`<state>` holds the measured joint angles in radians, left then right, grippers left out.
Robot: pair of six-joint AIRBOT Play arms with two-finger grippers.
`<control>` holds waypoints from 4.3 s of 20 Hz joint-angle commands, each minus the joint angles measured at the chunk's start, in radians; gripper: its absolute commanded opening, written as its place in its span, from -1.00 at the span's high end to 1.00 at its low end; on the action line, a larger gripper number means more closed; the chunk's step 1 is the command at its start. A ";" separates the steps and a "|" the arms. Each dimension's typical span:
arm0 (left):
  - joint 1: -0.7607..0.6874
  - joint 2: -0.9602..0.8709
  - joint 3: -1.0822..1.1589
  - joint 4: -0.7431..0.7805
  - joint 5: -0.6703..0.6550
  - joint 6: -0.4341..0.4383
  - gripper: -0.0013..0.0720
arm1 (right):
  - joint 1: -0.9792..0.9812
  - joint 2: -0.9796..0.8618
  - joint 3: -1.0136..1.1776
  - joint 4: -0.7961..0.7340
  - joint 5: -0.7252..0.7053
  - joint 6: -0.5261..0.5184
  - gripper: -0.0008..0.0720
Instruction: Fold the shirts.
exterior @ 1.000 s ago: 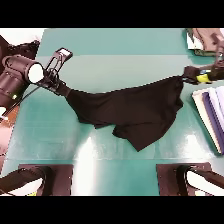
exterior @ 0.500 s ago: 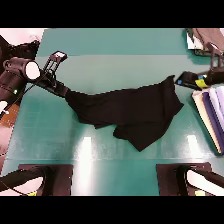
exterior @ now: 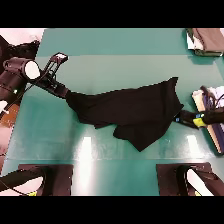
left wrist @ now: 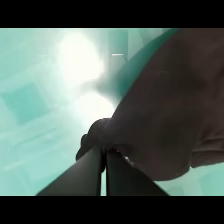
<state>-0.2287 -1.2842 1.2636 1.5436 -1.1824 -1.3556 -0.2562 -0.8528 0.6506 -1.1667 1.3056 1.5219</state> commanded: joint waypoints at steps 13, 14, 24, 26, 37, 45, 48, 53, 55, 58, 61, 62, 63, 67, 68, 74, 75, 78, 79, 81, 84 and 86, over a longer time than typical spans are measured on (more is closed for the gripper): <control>0.001 -0.001 0.000 -0.007 -0.048 0.002 0.90 | 0.106 -0.195 -0.135 0.135 -0.134 -0.004 -0.49; 0.001 -0.001 0.000 -0.007 -0.049 0.002 0.90 | 0.139 -0.206 -0.135 0.152 -0.155 -0.004 -0.36; 0.001 0.045 0.042 0.043 -0.071 0.002 0.90 | 0.101 0.035 -0.057 0.146 -0.156 0.007 0.90; 0.001 0.100 0.105 0.048 -0.084 0.002 0.91 | 0.063 0.105 0.051 0.147 -0.118 0.007 0.90; 0.001 0.404 0.594 0.045 -0.157 0.002 0.91 | -0.020 0.156 0.811 0.147 -0.032 0.007 0.90; 0.001 0.471 0.846 -0.142 -0.317 -0.011 0.91 | -0.020 0.007 1.349 0.145 0.188 0.029 0.90; 0.001 0.500 0.849 -0.245 -0.340 -0.051 0.91 | -0.020 -0.023 1.474 0.140 0.241 0.068 0.91; 0.001 0.496 0.838 -0.185 -0.363 -0.059 0.91 | -0.020 -0.060 1.450 0.118 0.246 0.121 0.90; 0.001 0.485 0.757 -0.011 -0.394 -0.059 0.91 | -0.020 -0.092 1.363 0.128 0.267 0.142 0.90; 0.001 0.446 0.525 0.144 -0.393 -0.059 0.91 | -0.020 -0.180 1.278 0.127 0.307 0.146 0.90; 0.001 0.377 0.233 0.142 -0.222 -0.059 0.91 | 0.014 -0.293 1.214 0.117 0.275 0.124 0.90; 0.001 0.345 0.144 0.142 -0.152 -0.059 0.91 | 0.032 -0.334 1.191 0.116 0.258 0.106 0.90; 0.001 0.312 0.076 0.144 -0.093 -0.058 0.91 | 0.053 -0.373 1.169 0.117 0.236 0.086 0.90; 0.001 0.162 -0.053 0.161 0.141 -0.050 0.91 | 0.118 -0.525 1.067 0.116 0.073 0.022 0.90; 0.001 0.129 -0.053 0.174 0.202 -0.050 0.91 | 0.124 -0.555 1.046 0.116 0.025 0.018 0.90; 0.001 0.003 -0.053 0.240 0.452 -0.051 0.91 | 0.125 -0.679 0.996 0.116 -0.135 -0.108 0.90; 0.001 -0.007 -0.053 0.263 0.452 -0.051 0.91 | 0.125 -0.687 0.996 0.116 -0.135 -0.135 0.90; 0.001 -0.016 -0.054 0.282 0.362 -0.051 0.91 | 0.125 -0.695 0.996 0.029 -0.085 -0.155 0.90; 0.001 -0.017 -0.060 0.282 0.331 -0.051 0.91 | 0.126 -0.695 0.996 -0.016 -0.056 -0.155 0.90; 0.001 -0.018 -0.092 0.282 0.275 -0.051 0.91 | 0.125 -0.694 0.974 -0.090 -0.004 -0.159 0.90; 0.001 -0.018 -0.177 0.282 0.254 -0.051 0.91 | 0.114 -0.690 0.888 -0.117 0.008 -0.173 0.90; 0.001 -0.018 -0.209 0.268 0.247 -0.051 0.90 | 0.110 -0.690 0.841 -0.117 0.007 -0.172 0.90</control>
<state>-0.2287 -1.3014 1.1042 1.8175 -0.9058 -1.4071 -0.1394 -1.5429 1.5517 -1.2491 1.2953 1.3598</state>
